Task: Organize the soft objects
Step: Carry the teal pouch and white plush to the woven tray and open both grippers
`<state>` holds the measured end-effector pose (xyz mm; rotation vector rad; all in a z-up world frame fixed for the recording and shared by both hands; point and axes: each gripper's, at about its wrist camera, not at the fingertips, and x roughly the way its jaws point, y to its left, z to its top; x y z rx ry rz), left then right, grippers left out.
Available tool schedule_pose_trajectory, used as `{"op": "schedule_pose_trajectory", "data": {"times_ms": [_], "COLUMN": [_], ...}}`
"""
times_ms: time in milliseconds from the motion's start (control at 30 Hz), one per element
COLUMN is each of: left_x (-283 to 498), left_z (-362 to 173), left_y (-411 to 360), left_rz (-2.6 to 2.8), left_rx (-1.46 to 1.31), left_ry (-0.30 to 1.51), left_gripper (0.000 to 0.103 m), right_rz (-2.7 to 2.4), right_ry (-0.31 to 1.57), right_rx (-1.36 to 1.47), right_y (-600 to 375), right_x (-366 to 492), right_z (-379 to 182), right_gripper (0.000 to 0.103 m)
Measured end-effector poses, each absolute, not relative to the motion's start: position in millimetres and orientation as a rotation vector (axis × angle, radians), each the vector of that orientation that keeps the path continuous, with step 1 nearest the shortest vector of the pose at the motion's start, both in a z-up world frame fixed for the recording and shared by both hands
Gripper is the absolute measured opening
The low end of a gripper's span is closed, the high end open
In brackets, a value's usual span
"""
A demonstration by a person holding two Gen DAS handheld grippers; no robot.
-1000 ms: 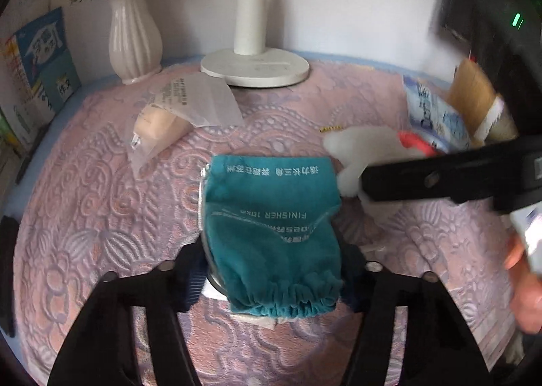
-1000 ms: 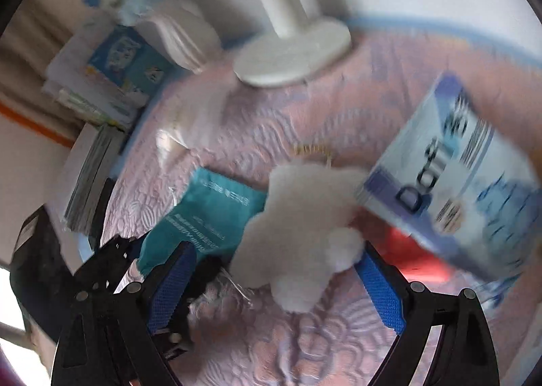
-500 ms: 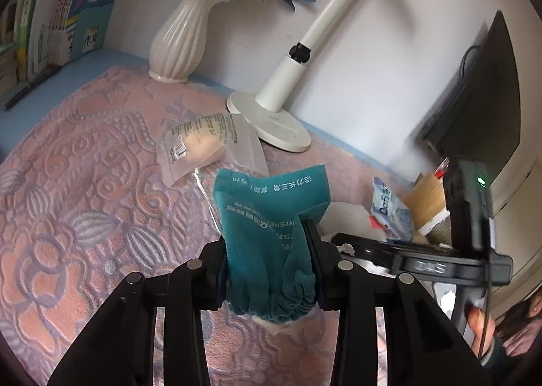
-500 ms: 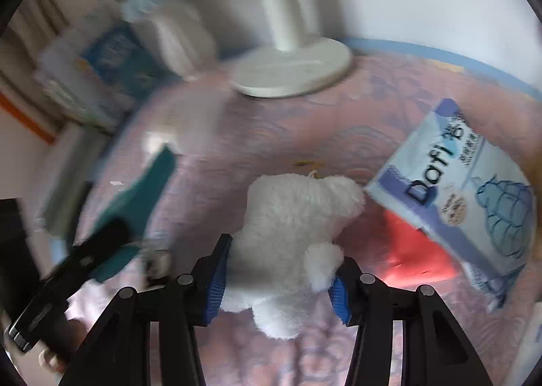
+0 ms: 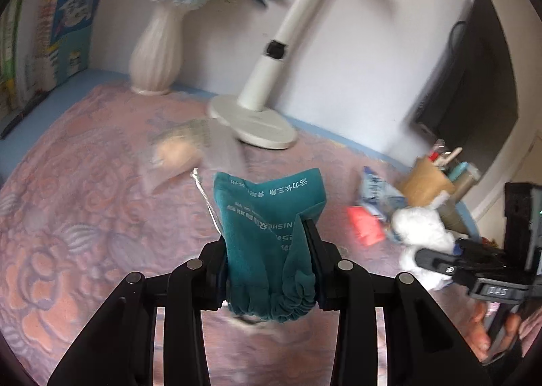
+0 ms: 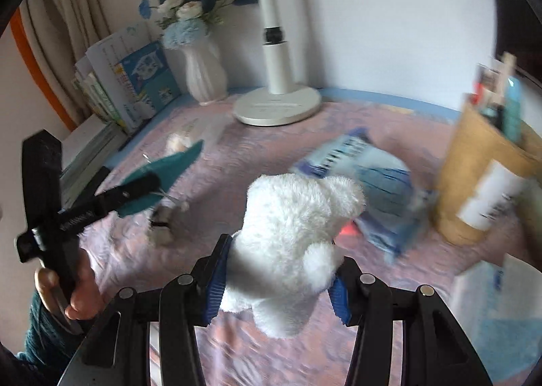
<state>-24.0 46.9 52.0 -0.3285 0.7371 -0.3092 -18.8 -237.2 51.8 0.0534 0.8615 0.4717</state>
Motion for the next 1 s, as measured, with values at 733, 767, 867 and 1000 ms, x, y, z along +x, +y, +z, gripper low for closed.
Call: {"op": "schedule_pose_trajectory", "data": {"times_ms": [733, 767, 867, 1000], "left_x": [2.4, 1.2, -2.4, -3.5], "left_z": [106.4, 108.0, 115.0, 123.9], "left_y": [-156.0, -161.8, -186.6, -218.0], "left_rz": [-0.772, -0.780, -0.844, -0.906], "left_rx": [-0.073, -0.059, -0.026, 0.023], "left_ry": [0.746, 0.738, 0.724, 0.704], "left_gripper": [0.034, 0.034, 0.034, 0.034], "right_rz": [0.197, 0.186, 0.145, 0.074], "right_ry": [0.933, 0.925, 0.904, 0.855], "right_rx": [0.318, 0.345, 0.389, 0.401], "right_y": [-400.5, -410.7, -429.5, -451.1], "right_x": [-16.4, -18.2, -23.5, -30.7], "right_z": [81.3, 83.9, 90.6, 101.3], "right_gripper": [0.050, 0.050, 0.051, 0.051]}}
